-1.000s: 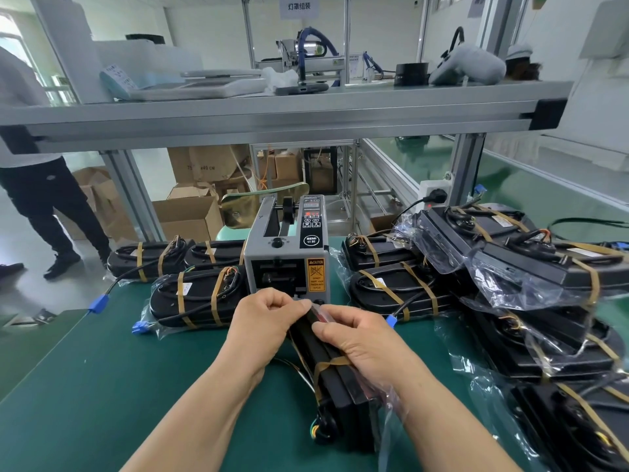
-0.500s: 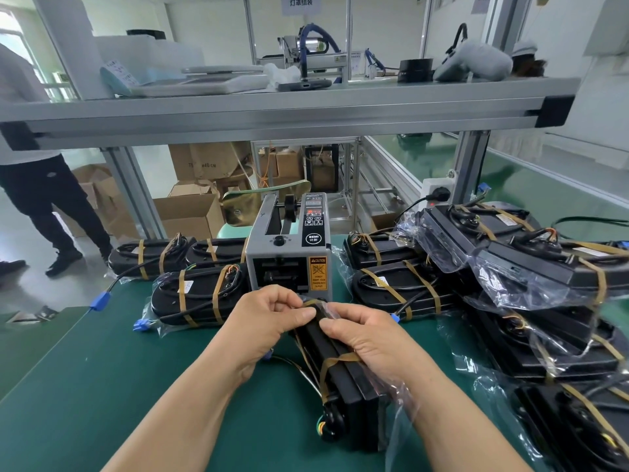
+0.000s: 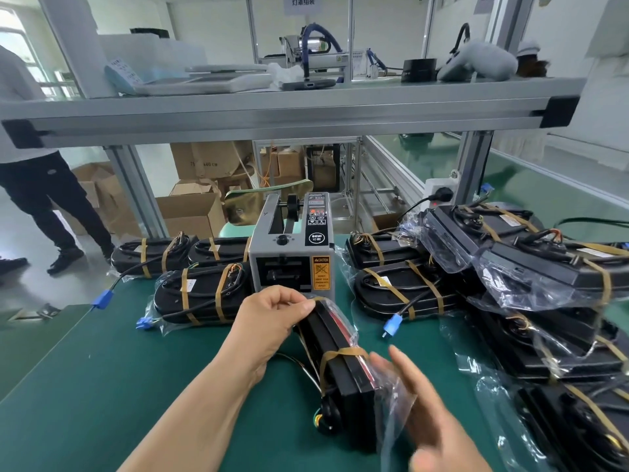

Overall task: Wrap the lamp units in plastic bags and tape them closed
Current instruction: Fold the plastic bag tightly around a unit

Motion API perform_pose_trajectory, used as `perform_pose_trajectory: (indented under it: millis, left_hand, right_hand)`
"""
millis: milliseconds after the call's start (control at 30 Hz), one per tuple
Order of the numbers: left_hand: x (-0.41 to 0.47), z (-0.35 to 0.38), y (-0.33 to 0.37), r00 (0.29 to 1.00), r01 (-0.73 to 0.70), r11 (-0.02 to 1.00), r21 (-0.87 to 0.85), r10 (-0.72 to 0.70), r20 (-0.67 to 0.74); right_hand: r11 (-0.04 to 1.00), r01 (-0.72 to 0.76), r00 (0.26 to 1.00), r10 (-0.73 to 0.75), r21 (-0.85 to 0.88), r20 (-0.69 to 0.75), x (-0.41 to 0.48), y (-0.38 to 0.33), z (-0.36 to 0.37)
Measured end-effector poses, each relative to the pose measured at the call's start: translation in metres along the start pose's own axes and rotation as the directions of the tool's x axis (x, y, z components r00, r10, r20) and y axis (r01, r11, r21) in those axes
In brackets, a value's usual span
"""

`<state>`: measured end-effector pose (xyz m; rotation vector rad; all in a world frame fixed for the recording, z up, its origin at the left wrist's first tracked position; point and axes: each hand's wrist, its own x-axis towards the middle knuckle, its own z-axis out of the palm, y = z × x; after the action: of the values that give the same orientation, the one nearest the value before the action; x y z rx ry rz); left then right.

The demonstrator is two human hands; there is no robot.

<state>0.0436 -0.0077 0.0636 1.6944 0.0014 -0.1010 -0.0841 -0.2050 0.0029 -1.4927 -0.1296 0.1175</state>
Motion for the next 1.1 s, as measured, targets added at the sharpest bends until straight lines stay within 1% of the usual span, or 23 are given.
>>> perform_pose_trajectory:
  millis: [33,67,100,133,167,200,267,300,367,433,500,567,700,767,800,867,933,1000,1067,1100]
  left_hand:
    - [-0.001,0.002,0.0,1.0,-0.01,1.0,-0.004,0.01,-0.008]
    - [-0.002,0.005,0.001,1.0,-0.022,1.0,-0.009,0.022,-0.018]
    - [-0.003,0.008,0.002,0.999,-0.034,0.999,-0.014,0.034,-0.027]
    - [-0.005,0.011,0.003,0.998,-0.048,0.999,-0.017,0.047,-0.034]
    - [-0.006,0.014,0.003,0.997,-0.061,0.998,-0.016,0.061,-0.037]
    - [-0.009,0.016,0.002,0.997,-0.074,0.997,-0.008,0.074,-0.034]
    - [-0.016,0.014,-0.003,0.996,-0.091,0.996,0.015,0.091,-0.012]
    - [-0.02,0.012,-0.008,0.996,-0.094,0.995,0.034,0.094,-0.009]
    - [-0.031,0.002,-0.02,0.994,-0.08,0.991,0.109,0.088,-0.066]
    - [-0.042,-0.011,-0.033,0.986,-0.027,0.982,0.189,0.057,-0.156]
    - [-0.052,-0.024,-0.042,0.982,0.026,0.983,0.183,0.01,-0.191]
    - [-0.061,-0.038,-0.045,0.986,0.047,0.995,0.091,-0.032,-0.166]
    - [-0.078,-0.075,-0.038,0.995,0.094,0.984,-0.153,-0.099,-0.031]
    - [-0.082,-0.097,-0.035,0.992,0.099,0.95,-0.296,-0.119,-0.048]
    - [-0.081,-0.108,-0.033,0.99,0.081,0.935,-0.344,-0.117,-0.083]
    - [-0.074,-0.132,-0.026,0.976,0.029,0.911,-0.411,-0.115,-0.185]
    - [-0.058,-0.156,-0.019,0.941,-0.022,0.896,-0.444,-0.132,-0.311]
    - [-0.035,-0.183,-0.013,0.892,-0.062,0.881,-0.47,-0.162,-0.421]
    - [-0.008,-0.211,-0.008,0.85,-0.074,0.869,-0.489,-0.201,-0.486]
    - [0.006,-0.223,-0.007,0.836,-0.07,0.867,-0.493,-0.219,-0.504]
  right_hand:
    - [0.997,-0.01,0.998,0.015,-0.082,0.057,-0.004,0.001,0.004]
    - [0.995,-0.019,0.997,0.027,-0.102,0.076,-0.004,0.002,0.009]
    - [0.99,-0.026,0.999,0.03,-0.135,0.026,-0.004,0.003,0.016]
    - [0.985,-0.022,0.998,0.011,-0.173,-0.061,-0.002,0.0,0.026]
    - [0.976,0.012,0.988,-0.045,-0.215,-0.149,0.0,-0.002,0.036]
    - [0.979,0.05,0.969,-0.095,-0.199,-0.227,0.003,-0.002,0.042]
    - [0.995,0.095,0.921,-0.102,-0.038,-0.375,0.007,-0.003,0.052]
    - [0.993,0.107,0.904,-0.074,0.057,-0.421,0.008,-0.006,0.054]
    - [0.968,0.101,0.879,0.021,0.228,-0.476,0.008,-0.011,0.053]
    - [0.926,0.097,0.882,0.09,0.365,-0.462,0.009,-0.016,0.051]
    - [0.88,0.091,0.9,0.128,0.467,-0.417,0.011,-0.022,0.052]
    - [0.829,0.05,0.937,0.153,0.556,-0.313,0.014,-0.029,0.06]
    - [0.708,-0.061,0.988,0.143,0.703,-0.059,0.03,-0.037,0.079]
    - [0.693,-0.183,0.983,0.144,0.697,0.115,0.046,-0.042,0.094]
    - [0.72,-0.235,0.971,0.139,0.653,0.196,0.056,-0.046,0.105]
    - [0.788,-0.27,0.95,0.125,0.553,0.286,0.083,-0.057,0.13]
    - [0.837,-0.287,0.945,0.169,0.466,0.279,0.117,-0.073,0.162]
    - [0.868,-0.284,0.956,0.22,0.408,0.196,0.153,-0.087,0.194]
    - [0.914,-0.228,0.973,0.206,0.335,0.101,0.185,-0.094,0.224]
    - [0.944,-0.193,0.981,0.184,0.269,0.056,0.199,-0.095,0.237]
